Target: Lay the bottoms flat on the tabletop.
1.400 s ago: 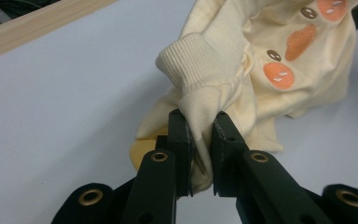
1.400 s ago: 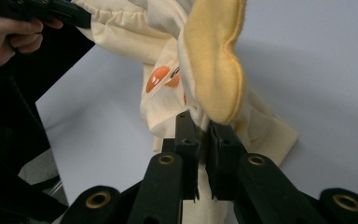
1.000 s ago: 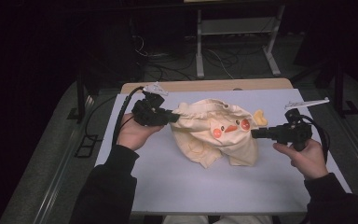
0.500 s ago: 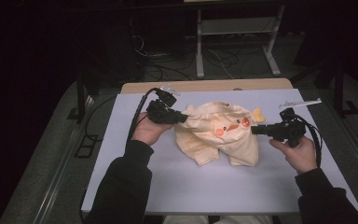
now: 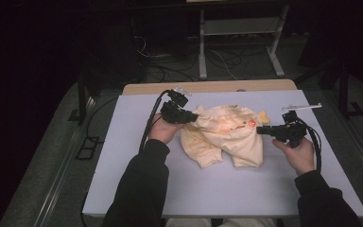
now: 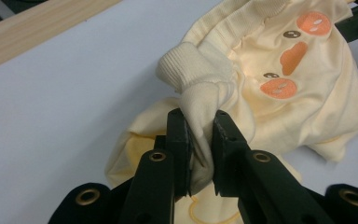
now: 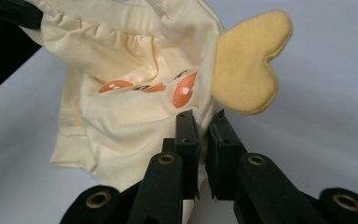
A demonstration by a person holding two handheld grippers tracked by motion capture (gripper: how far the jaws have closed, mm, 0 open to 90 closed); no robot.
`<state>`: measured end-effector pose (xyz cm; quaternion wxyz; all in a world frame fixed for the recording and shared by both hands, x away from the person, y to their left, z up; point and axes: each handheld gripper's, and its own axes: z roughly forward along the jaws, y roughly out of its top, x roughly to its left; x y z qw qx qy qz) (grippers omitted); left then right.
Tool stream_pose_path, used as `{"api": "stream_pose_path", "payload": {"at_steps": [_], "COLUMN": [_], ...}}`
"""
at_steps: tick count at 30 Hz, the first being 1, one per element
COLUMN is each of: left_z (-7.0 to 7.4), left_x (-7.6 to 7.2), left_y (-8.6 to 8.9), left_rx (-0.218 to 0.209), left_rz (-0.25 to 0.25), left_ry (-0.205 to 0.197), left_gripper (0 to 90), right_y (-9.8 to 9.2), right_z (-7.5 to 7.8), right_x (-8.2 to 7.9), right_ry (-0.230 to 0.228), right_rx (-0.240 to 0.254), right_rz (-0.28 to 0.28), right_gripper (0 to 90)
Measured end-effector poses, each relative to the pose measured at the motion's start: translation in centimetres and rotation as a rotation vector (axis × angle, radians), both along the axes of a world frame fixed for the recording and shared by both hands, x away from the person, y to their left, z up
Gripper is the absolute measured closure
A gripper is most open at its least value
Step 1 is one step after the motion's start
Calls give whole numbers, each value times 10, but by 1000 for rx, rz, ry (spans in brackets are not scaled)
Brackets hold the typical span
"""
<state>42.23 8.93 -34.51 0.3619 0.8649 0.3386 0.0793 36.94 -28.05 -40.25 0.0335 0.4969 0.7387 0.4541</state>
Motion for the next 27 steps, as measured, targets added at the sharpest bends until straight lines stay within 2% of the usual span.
{"api": "stream_pose_path", "payload": {"at_steps": [2, 6, 12, 15, 16, 19, 20, 22, 27], "left_z": [-6, -13, -16, -16, -15, -13, -13, -12, -16], "left_x": [4, 10, 13, 9, 7, 1, -2, -8, -14], "left_y": [-3, -3, -4, -3, -4, -5, -6, -6, 1], "left_rx": [9, 3, -25, -86, -94, -92, -90, -88, -155], "left_rz": [-9, 5, 38, 42, 45, 33, 17, -21, -50], "left_ry": [2, 7, -8, -30, -44, -65, -70, -86, -71], "left_gripper": [774, 774, 749, 669, 619, 461, 406, 352, 190], "right_y": [-2, -4, -4, -5, -5, -6, -5, -5, -7], "right_z": [-4, -9, -14, -14, -13, -14, -14, -15, -16], "right_x": [3, 9, 15, 15, 15, 15, 16, 16, 17], "right_ry": [8, 19, 26, 27, 24, 26, 28, 28, 35], "right_rx": [-1, -11, -19, -15, -13, -17, -20, -21, -10], "right_rz": [-9, -12, -16, -14, -15, -15, -15, -16, -17], "right_gripper": [824, 824, 825, 826, 826, 826, 826, 825, 825]}}
